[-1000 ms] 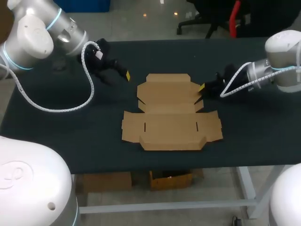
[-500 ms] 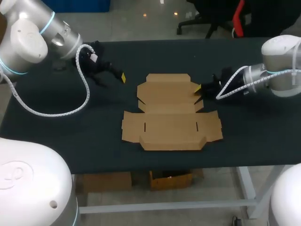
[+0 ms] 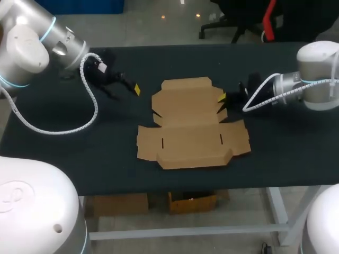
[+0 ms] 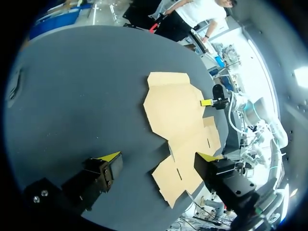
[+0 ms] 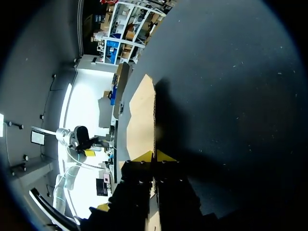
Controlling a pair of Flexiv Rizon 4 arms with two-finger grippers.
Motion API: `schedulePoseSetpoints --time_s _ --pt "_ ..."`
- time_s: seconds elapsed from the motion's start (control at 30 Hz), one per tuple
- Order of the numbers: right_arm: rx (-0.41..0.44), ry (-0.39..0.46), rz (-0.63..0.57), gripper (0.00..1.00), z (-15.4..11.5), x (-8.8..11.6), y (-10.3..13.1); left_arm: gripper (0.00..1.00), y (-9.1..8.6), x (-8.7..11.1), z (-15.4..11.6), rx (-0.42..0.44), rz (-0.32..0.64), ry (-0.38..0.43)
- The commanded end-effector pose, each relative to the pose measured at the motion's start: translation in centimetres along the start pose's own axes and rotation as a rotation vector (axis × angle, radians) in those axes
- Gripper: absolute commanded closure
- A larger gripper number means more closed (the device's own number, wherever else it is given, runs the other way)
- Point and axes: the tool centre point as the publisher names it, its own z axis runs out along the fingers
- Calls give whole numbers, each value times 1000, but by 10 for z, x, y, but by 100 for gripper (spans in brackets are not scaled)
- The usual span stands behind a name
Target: Assemble the packaging by folding the flat box into shape, placing the metal phone stand inside, and closing the box properly
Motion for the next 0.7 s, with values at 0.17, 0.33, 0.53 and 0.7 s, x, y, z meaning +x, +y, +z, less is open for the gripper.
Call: schedulePoseSetpoints --time_s 0.17,0.33,0.53,0.7 --pt "-34 72 -95 100 -16 20 -2 0 -13 4 5 -28 50 35" --pt "-49 115 -164 100 -23 37 0 0 -17 11 6 -12 85 59" --pt "-34 142 -214 100 -26 47 2 0 -17 11 6 -12 85 59" --pt "-34 142 -214 100 -26 47 2 0 -17 11 6 -12 85 59"
